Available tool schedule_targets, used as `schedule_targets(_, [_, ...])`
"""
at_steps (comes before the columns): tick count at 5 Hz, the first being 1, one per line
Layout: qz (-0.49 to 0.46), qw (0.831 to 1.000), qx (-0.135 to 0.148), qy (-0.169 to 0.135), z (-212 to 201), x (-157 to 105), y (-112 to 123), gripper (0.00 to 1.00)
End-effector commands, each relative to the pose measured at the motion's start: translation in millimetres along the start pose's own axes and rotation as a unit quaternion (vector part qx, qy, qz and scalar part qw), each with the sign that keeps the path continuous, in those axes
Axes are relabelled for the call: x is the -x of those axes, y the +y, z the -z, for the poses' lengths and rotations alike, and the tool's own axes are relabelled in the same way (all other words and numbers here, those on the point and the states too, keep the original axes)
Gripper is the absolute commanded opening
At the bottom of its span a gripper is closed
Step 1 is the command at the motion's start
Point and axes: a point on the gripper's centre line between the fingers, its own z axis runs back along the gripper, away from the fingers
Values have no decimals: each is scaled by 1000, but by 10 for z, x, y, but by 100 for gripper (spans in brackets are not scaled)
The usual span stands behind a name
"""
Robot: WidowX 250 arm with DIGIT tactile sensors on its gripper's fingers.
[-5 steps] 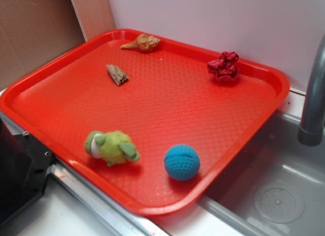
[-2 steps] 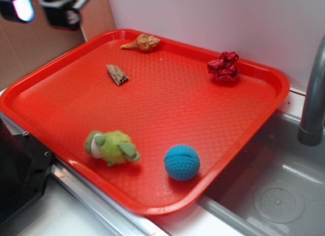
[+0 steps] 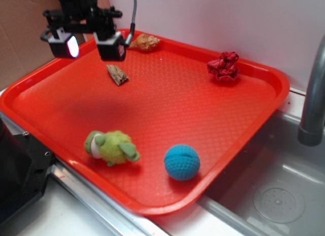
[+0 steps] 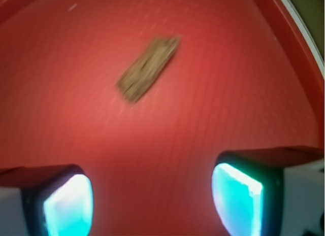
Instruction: Grab the wood chip.
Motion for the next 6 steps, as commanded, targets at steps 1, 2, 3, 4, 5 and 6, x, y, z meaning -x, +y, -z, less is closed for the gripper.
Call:
schedule_targets(1, [-55, 997, 18, -60, 331, -417, 253, 100])
schedule_targets(2, [-63, 996, 15, -61, 446, -579, 143, 100])
schedule_targets(3, [-102, 994, 0, -27, 545, -550, 38, 100])
schedule_targets(4, [-141, 990, 1, -3, 626, -477, 62, 100])
schedule_targets(5, [-123, 992, 0, -15, 415, -451, 55, 100])
schedule_targets(6, [-106, 993, 34, -49, -81, -400, 30, 100])
